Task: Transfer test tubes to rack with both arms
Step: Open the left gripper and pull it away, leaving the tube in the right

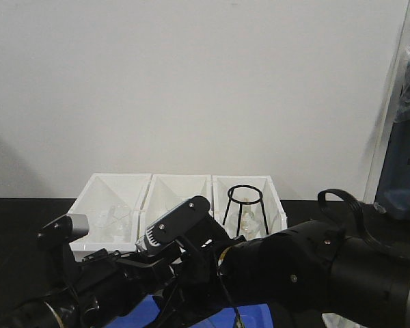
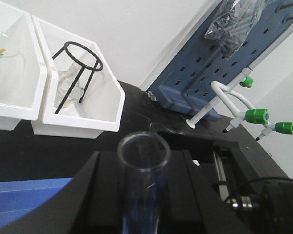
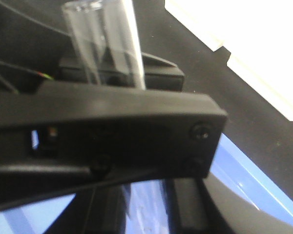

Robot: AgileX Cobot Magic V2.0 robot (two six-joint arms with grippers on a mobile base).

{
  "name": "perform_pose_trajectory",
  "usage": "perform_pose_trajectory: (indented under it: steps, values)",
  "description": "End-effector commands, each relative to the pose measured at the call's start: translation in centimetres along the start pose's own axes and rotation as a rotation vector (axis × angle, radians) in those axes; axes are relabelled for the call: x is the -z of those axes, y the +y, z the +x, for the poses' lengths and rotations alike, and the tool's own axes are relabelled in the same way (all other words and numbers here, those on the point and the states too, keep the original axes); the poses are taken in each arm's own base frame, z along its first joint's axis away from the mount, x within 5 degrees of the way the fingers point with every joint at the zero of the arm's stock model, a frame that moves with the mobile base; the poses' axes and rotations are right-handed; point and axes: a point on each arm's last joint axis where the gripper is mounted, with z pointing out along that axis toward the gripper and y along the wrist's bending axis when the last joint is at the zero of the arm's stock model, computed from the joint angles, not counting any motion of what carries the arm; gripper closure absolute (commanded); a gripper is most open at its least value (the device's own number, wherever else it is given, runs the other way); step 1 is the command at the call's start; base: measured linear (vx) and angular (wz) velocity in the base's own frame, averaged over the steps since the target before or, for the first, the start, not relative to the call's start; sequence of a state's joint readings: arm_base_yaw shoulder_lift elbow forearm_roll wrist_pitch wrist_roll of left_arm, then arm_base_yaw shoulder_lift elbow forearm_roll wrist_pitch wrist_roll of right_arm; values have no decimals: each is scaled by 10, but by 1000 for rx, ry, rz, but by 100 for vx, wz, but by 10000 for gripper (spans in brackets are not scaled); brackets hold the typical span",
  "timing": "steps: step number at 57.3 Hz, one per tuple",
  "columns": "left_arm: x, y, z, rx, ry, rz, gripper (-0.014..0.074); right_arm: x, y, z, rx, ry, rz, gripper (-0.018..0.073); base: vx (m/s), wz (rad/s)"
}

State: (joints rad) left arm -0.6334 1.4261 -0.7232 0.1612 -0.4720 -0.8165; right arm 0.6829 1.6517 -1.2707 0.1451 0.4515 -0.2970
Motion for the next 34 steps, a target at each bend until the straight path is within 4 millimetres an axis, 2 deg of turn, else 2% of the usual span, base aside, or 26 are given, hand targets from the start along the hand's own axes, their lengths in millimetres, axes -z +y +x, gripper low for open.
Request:
perform_pose_trajectory:
  steps: [1,9,19,21,22,27,34]
  values:
    - [5,-18,-20,3,-110,102,554,21,-7,-24,-25,-166,45,574,0,0]
    - [5,-18,-20,3,-111,103,502,22,-7,-26,-29,-187,50,571,0,0]
    - [5,-19,-20,3,-113,105,382,22,-8,-27,-46,-204,55,569,0,0]
    - [5,-19,-20,3,-113,105,350,21,-8,-27,-44,-202,56,569,0,0]
    - [5,-19,-21,3,-118,111,244,18,-13,-25,-71,-195,63,569,0,0]
    - [5,-19,-21,2,-123,116,201,17,-21,-23,-109,-193,76,568,0,0]
    - [5,-20,-22,2,-126,119,184,18,-28,-22,-105,-197,96,569,0,0]
